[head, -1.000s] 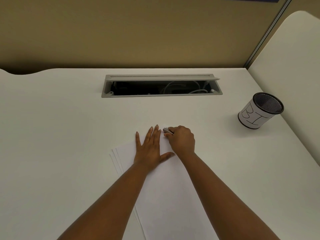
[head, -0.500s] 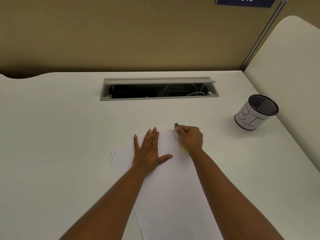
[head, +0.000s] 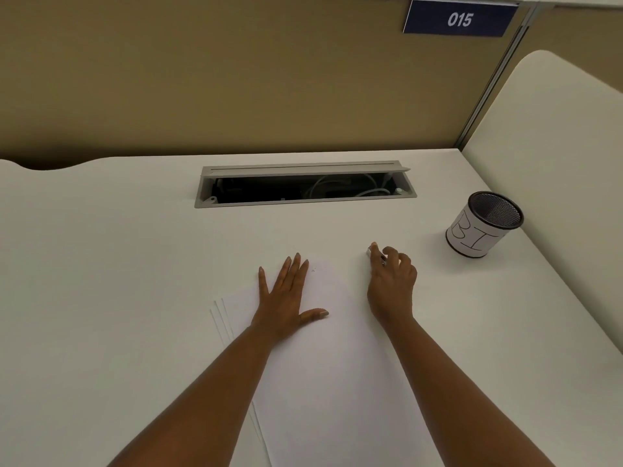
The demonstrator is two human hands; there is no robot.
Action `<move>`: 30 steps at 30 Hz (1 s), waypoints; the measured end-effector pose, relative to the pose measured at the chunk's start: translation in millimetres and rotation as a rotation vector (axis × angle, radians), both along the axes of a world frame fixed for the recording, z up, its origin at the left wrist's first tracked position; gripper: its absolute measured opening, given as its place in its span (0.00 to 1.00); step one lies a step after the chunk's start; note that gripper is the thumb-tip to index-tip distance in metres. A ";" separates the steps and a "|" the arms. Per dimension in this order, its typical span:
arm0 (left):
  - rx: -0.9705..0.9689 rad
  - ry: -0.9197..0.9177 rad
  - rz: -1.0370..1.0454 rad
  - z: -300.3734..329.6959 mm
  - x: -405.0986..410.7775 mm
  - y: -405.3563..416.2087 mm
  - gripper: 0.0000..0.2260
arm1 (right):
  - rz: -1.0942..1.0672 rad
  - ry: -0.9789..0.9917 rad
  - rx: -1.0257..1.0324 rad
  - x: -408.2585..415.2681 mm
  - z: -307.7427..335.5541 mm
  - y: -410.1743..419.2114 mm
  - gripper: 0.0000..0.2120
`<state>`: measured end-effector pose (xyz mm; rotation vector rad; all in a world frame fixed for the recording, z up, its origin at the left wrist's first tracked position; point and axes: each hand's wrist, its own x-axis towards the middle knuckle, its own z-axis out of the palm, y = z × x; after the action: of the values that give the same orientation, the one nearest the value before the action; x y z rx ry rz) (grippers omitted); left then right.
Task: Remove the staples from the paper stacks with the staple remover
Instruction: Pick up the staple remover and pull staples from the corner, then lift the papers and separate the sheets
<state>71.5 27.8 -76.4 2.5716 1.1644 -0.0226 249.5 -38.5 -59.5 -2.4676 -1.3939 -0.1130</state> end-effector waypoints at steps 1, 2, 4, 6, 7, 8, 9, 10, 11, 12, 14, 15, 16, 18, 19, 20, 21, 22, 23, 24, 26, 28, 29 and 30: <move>0.001 -0.010 -0.008 1.9 -2.6 -1.6 0.51 | 0.017 -0.004 0.028 -3.5 2.9 -1.3 0.24; 0.017 -0.021 0.001 4.4 -5.1 -5.0 0.48 | 0.043 0.008 0.046 -8.5 6.1 -3.4 0.21; 0.107 -0.101 0.052 7.7 -8.6 -17.2 0.36 | 0.087 0.060 -0.025 -19.8 12.9 -8.4 0.12; 0.268 -0.236 0.133 10.9 -6.7 -34.7 0.21 | 0.049 0.149 -0.169 -33.5 15.3 -12.9 0.12; 0.289 -0.252 0.177 12.6 -4.5 -42.3 0.17 | 0.021 0.193 -0.226 -41.5 16.4 -15.0 0.14; 0.212 -0.210 0.216 16.6 -2.4 -49.5 0.16 | -0.005 0.231 -0.250 -49.1 18.1 -16.5 0.16; 0.148 -0.176 0.256 16.3 -0.6 -54.6 0.18 | -0.026 0.263 -0.257 -55.7 20.3 -17.4 0.17; 0.080 -0.145 0.286 12.8 1.1 -56.0 0.20 | -0.044 0.297 -0.267 -59.8 21.3 -16.5 0.18; 0.038 -0.138 0.309 11.8 2.2 -57.1 0.20 | -0.065 0.346 -0.280 -62.0 24.0 -16.6 0.19; 0.009 -0.131 0.316 12.3 2.6 -57.1 0.21 | -0.094 0.413 -0.287 -61.4 26.5 -16.7 0.18; -0.049 -0.120 0.311 14.8 4.2 -56.4 0.21 | -0.167 0.586 -0.292 -55.1 30.0 -16.1 0.15; -0.085 -0.120 0.312 16.8 4.4 -56.5 0.22 | -0.200 0.650 -0.303 -53.0 31.6 -17.4 0.14; -0.116 -0.119 0.312 18.9 4.2 -56.2 0.22 | -0.215 0.682 -0.322 -53.8 33.6 -18.9 0.16; -0.180 -0.107 0.312 22.0 5.9 -56.1 0.25 | -0.203 0.679 -0.350 -58.8 34.5 -19.3 0.24; -0.211 -0.102 0.315 24.5 6.5 -56.7 0.26 | -0.188 0.677 -0.334 -62.4 35.0 -19.6 0.27; -0.243 -0.105 0.325 26.8 7.3 -56.8 0.27 | -0.172 0.698 -0.303 -66.2 35.3 -20.5 0.27; -0.276 -0.108 0.341 29.7 8.2 -56.0 0.27 | -0.161 0.734 -0.268 -69.3 36.2 -21.3 0.27; -0.309 -0.114 0.361 33.1 9.1 -54.8 0.28 | -0.154 0.768 -0.231 -71.1 37.5 -22.4 0.25; -0.347 -0.120 0.384 37.4 9.7 -53.3 0.28 | -0.155 0.790 -0.191 -72.0 39.6 -23.7 0.25; -0.389 -0.139 0.409 41.1 9.6 -52.2 0.29 | -0.161 0.799 -0.146 -72.4 40.5 -25.2 0.24; -0.465 -0.211 0.458 52.7 10.8 -51.0 0.31 | -0.159 0.770 -0.062 -74.7 48.4 -28.3 0.23; -0.531 -0.352 0.538 63.9 13.1 -50.9 0.31 | -0.124 0.714 -0.015 -80.3 58.4 -28.5 0.19; -0.569 -0.468 0.595 70.3 14.4 -51.0 0.29 | -0.093 0.703 0.008 -83.8 64.5 -27.7 0.16; -0.604 -0.595 0.655 76.6 15.0 -50.7 0.26 | -0.049 0.719 0.029 -87.5 71.0 -26.2 0.13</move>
<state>86.4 -22.9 0.1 1.4504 1.4034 0.4338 162.0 -64.8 11.4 -2.1717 -0.9967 0.6690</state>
